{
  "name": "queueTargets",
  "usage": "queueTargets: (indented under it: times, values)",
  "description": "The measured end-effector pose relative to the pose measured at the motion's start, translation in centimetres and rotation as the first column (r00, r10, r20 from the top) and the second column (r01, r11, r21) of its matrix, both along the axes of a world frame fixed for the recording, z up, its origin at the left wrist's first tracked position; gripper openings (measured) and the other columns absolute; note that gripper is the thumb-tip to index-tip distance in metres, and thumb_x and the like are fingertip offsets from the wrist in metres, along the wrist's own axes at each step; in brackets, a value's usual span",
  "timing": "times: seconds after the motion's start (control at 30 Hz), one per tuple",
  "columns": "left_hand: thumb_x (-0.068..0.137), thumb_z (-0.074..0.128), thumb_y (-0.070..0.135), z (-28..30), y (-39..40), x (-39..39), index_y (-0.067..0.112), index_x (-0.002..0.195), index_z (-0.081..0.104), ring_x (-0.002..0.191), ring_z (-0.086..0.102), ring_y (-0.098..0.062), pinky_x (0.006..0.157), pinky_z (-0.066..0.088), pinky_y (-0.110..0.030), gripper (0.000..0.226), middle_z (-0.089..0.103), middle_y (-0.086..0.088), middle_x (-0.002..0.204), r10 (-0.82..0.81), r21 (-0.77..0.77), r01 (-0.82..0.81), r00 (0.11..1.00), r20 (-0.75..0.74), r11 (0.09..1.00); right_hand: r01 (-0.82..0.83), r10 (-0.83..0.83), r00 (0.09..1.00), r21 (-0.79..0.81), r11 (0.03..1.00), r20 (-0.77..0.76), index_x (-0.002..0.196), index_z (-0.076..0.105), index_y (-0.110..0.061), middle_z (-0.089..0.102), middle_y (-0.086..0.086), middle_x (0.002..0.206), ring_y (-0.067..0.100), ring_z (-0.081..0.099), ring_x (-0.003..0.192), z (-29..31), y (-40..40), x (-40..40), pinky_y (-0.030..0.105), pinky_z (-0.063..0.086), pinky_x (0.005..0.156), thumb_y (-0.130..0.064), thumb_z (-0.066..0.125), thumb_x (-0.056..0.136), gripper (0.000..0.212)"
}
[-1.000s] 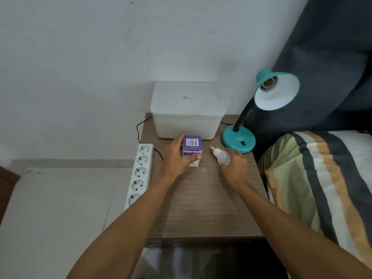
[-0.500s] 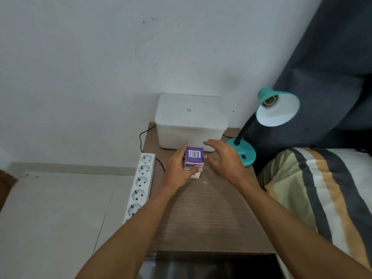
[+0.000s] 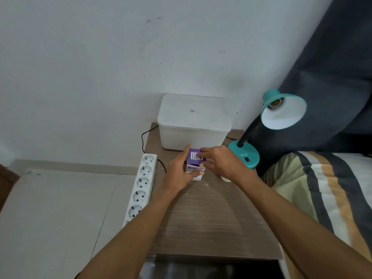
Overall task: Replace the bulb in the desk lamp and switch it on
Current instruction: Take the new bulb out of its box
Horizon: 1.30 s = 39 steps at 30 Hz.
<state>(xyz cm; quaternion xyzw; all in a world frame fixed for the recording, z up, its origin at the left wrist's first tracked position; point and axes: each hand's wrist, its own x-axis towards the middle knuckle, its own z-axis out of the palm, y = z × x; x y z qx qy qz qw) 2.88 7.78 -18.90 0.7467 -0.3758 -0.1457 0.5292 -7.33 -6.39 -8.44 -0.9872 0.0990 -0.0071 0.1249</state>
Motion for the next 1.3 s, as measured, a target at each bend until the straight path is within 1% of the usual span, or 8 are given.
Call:
queueTargets:
  times: [0.23, 0.37, 0.53, 0.73, 0.93, 1.07, 1.17, 1.3]
  values:
    - [0.075, 0.092, 0.023, -0.1, 0.0, 0.4, 0.024, 0.162, 0.026, 0.111, 0.068, -0.013, 0.097, 0.059, -0.033, 0.109, 0.066, -0.006, 0.132, -0.014, 0.013, 0.013, 1.0, 0.008, 1.0, -0.035, 0.035, 0.999, -0.012, 0.999, 0.008, 0.135, 0.062, -0.013, 0.064, 0.006, 0.135, 0.023, 0.062, 0.118, 0.1, -0.5, 0.1, 0.034, 0.053, 0.094, -0.03, 0.063, 0.097, 0.041]
    - [0.076, 0.091, 0.021, -0.2, 0.0, 0.3, 0.024, 0.162, 0.026, 0.111, 0.068, -0.012, 0.097, 0.059, -0.03, 0.108, 0.066, -0.006, 0.133, -0.014, 0.012, 0.014, 1.0, 0.015, 1.0, -0.045, 0.045, 0.999, -0.027, 0.999, 0.005, 0.136, 0.061, -0.013, 0.063, 0.007, 0.136, 0.023, 0.06, 0.12, -0.3, -0.5, 0.1, 0.035, 0.053, 0.096, -0.029, 0.062, 0.098, 0.042]
    - [0.076, 0.091, 0.025, -0.2, 0.0, 0.3, 0.022, 0.162, 0.025, 0.115, 0.065, -0.013, 0.098, 0.058, -0.033, 0.109, 0.063, -0.006, 0.136, -0.009, 0.021, 0.008, 0.999, 0.039, 1.0, -0.057, 0.055, 0.998, -0.074, 0.996, -0.021, 0.139, 0.059, -0.016, 0.063, 0.004, 0.137, 0.021, 0.06, 0.122, -0.2, -0.4, 0.4, 0.033, 0.053, 0.095, -0.035, 0.063, 0.096, 0.047]
    - [0.076, 0.091, 0.024, -0.5, -0.1, 0.2, 0.025, 0.163, 0.022, 0.116, 0.064, -0.012, 0.1, 0.058, -0.035, 0.111, 0.062, -0.004, 0.136, -0.01, 0.019, 0.009, 0.999, 0.047, 1.0, -0.099, 0.098, 0.995, -0.143, 0.985, -0.013, 0.136, 0.061, -0.016, 0.068, 0.006, 0.129, 0.021, 0.063, 0.113, -0.4, -0.8, 0.8, 0.034, 0.055, 0.09, -0.04, 0.064, 0.095, 0.047]
    - [0.076, 0.09, 0.026, -0.5, -0.1, 0.3, 0.027, 0.163, 0.022, 0.112, 0.065, -0.013, 0.097, 0.058, -0.037, 0.11, 0.063, -0.002, 0.132, -0.017, 0.005, 0.017, 0.999, 0.051, 1.0, -0.119, 0.133, 0.983, -0.113, 0.986, 0.124, 0.129, 0.067, -0.012, 0.071, 0.009, 0.122, 0.022, 0.066, 0.105, -1.1, -0.9, -0.1, 0.035, 0.056, 0.085, -0.04, 0.063, 0.095, 0.044]
    - [0.077, 0.089, 0.028, -0.2, -0.1, 0.2, 0.028, 0.163, 0.022, 0.112, 0.064, -0.008, 0.097, 0.057, -0.027, 0.109, 0.063, 0.0, 0.132, -0.026, -0.007, 0.026, 0.999, 0.036, 1.0, -0.124, 0.14, 0.969, -0.091, 0.988, 0.204, 0.127, 0.068, -0.011, 0.072, 0.01, 0.119, 0.024, 0.067, 0.106, -1.6, -1.0, -0.6, 0.036, 0.058, 0.084, -0.039, 0.065, 0.094, 0.043]
    - [0.078, 0.089, 0.025, -0.1, -0.1, 0.1, 0.027, 0.163, 0.023, 0.113, 0.063, -0.007, 0.097, 0.054, -0.018, 0.108, 0.061, 0.002, 0.133, -0.021, -0.006, 0.021, 0.999, 0.03, 1.0, -0.106, 0.12, 0.953, -0.067, 0.992, 0.278, 0.121, 0.071, -0.009, 0.075, 0.01, 0.112, 0.023, 0.07, 0.1, -1.9, -1.0, -0.7, 0.035, 0.06, 0.08, -0.036, 0.066, 0.094, 0.038]
    - [0.077, 0.09, 0.022, -0.2, 0.0, 0.1, 0.026, 0.162, 0.025, 0.114, 0.062, -0.002, 0.097, 0.049, -0.011, 0.107, 0.062, 0.002, 0.134, -0.03, -0.017, 0.031, 0.999, 0.025, 0.999, -0.025, -0.001, 0.926, 0.066, 0.998, 0.377, 0.112, 0.076, -0.014, 0.078, 0.002, 0.101, 0.014, 0.072, 0.09, -2.0, -0.6, -0.2, 0.032, 0.059, 0.077, -0.028, 0.063, 0.096, 0.025]
